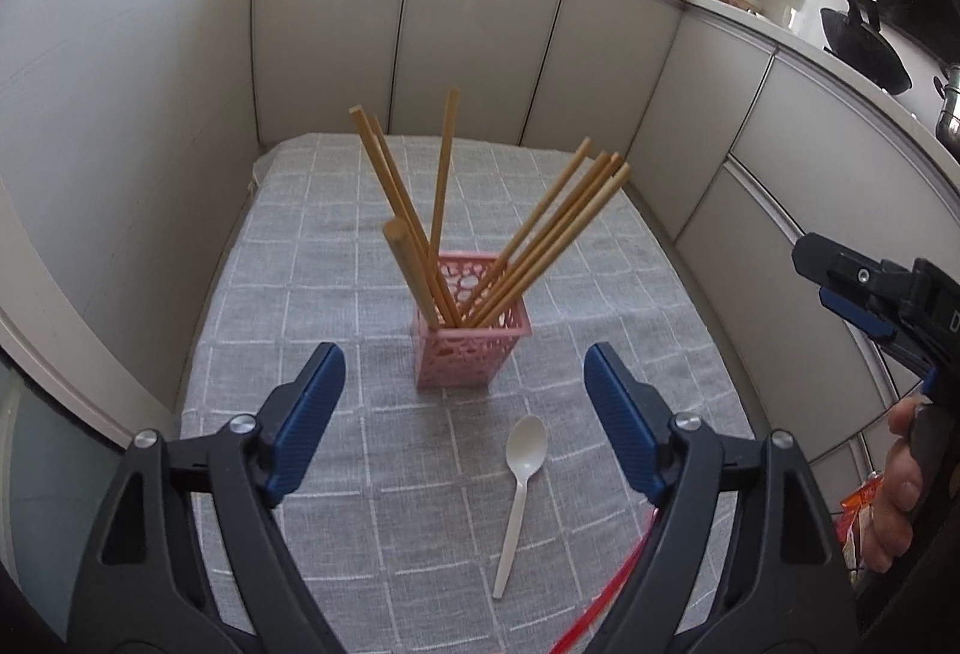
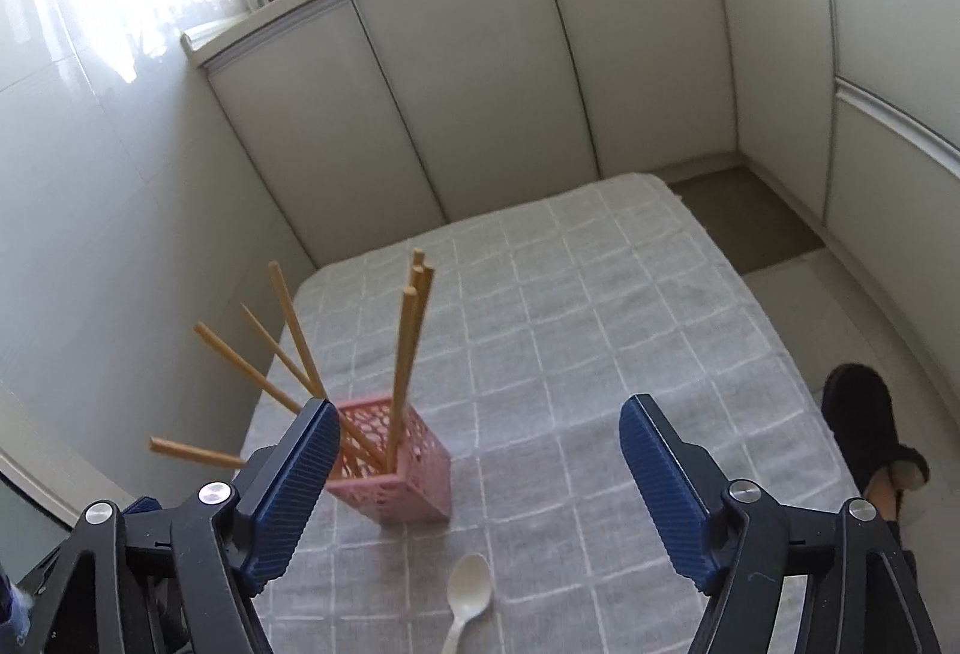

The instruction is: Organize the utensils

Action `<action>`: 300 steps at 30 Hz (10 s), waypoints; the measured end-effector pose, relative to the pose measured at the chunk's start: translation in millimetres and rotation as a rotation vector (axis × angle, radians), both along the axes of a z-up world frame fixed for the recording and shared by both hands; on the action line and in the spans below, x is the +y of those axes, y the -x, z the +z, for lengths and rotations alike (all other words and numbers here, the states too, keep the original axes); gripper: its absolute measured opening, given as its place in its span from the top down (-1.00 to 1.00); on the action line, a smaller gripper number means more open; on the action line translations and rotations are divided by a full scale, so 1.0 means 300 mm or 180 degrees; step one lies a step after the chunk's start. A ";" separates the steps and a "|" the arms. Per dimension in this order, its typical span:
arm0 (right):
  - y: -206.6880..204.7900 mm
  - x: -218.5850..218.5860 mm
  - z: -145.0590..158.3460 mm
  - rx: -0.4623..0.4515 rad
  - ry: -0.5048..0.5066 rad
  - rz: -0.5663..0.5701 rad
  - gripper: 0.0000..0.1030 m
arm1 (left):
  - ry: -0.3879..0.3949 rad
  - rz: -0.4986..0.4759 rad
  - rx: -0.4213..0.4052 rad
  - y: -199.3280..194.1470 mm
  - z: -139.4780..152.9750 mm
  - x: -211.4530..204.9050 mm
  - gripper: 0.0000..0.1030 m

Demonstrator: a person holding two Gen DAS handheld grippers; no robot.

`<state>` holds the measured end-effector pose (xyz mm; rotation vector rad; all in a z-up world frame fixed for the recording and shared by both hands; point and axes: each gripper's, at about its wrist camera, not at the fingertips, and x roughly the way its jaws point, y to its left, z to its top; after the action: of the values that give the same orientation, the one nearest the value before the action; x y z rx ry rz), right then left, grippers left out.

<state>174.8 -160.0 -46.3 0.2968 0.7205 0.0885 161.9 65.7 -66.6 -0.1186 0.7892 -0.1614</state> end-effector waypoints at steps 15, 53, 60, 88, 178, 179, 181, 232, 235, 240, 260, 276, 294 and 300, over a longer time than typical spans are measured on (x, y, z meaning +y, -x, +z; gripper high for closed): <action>0.273 -0.156 -0.320 0.0971 -0.0175 -0.0407 -0.84 | -0.0247 -0.0304 0.0979 0.033 -0.245 -0.085 -0.61; 0.324 -0.150 -0.731 0.1309 0.0746 -0.0518 -1.00 | -0.0727 -0.0921 0.0979 -0.247 -0.562 -0.329 -0.51; 0.323 -0.160 -0.731 0.1339 0.0735 -0.0501 -1.00 | -0.0657 -0.0800 0.1016 -0.279 -0.550 -0.341 0.27; 0.136 -0.010 -0.736 0.1364 0.0729 -0.0623 -0.90 | -0.0282 -0.0615 0.1029 -0.040 -0.424 -0.071 0.28; -0.020 -0.098 -0.121 -0.0936 -0.0057 -0.0212 0.44 | -0.0171 0.0194 -0.1515 -0.012 0.106 -0.082 -0.32; -0.029 -0.079 -0.101 -0.0996 -0.0051 -0.0192 0.44 | -0.0107 0.0248 -0.1427 0.011 0.110 -0.063 -0.37; -0.051 -0.034 -0.063 -0.1096 -0.0011 -0.0146 0.44 | -0.0002 0.0334 -0.1236 0.039 0.102 -0.025 -0.45; -0.377 0.456 -0.122 -0.1481 0.1175 -0.0095 0.44 | 0.0075 0.0655 0.0179 0.000 -0.101 0.238 -0.49; -0.388 0.463 -0.128 -0.1397 0.1172 -0.0041 0.43 | 0.0068 0.0659 0.0178 0.001 -0.102 0.238 -0.49; -0.394 0.463 -0.135 -0.1346 0.1163 -0.0015 0.33 | 0.0079 0.0667 0.0199 -0.001 -0.104 0.241 -0.50; -0.120 0.185 0.077 -0.1069 0.0924 -0.0196 -0.99 | -0.0348 0.0981 0.0179 0.031 -0.052 0.234 -0.98; 0.452 -0.130 0.043 -0.0231 0.0634 -0.0333 -0.99 | -0.0618 0.0602 0.0140 0.346 0.059 -0.062 -0.98; 0.688 -0.122 0.123 -0.0331 0.0703 -0.0247 -0.99 | -0.0643 0.0658 -0.0257 0.553 0.144 -0.174 -0.98; 0.659 -0.113 0.097 -0.0266 0.0751 -0.0261 -0.99 | -0.0612 0.0667 -0.0217 0.544 0.137 -0.165 -0.98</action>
<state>-23.0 -194.0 -17.2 0.0961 0.6281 -0.0615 -1.5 16.1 -25.6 -0.0133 0.7155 0.1084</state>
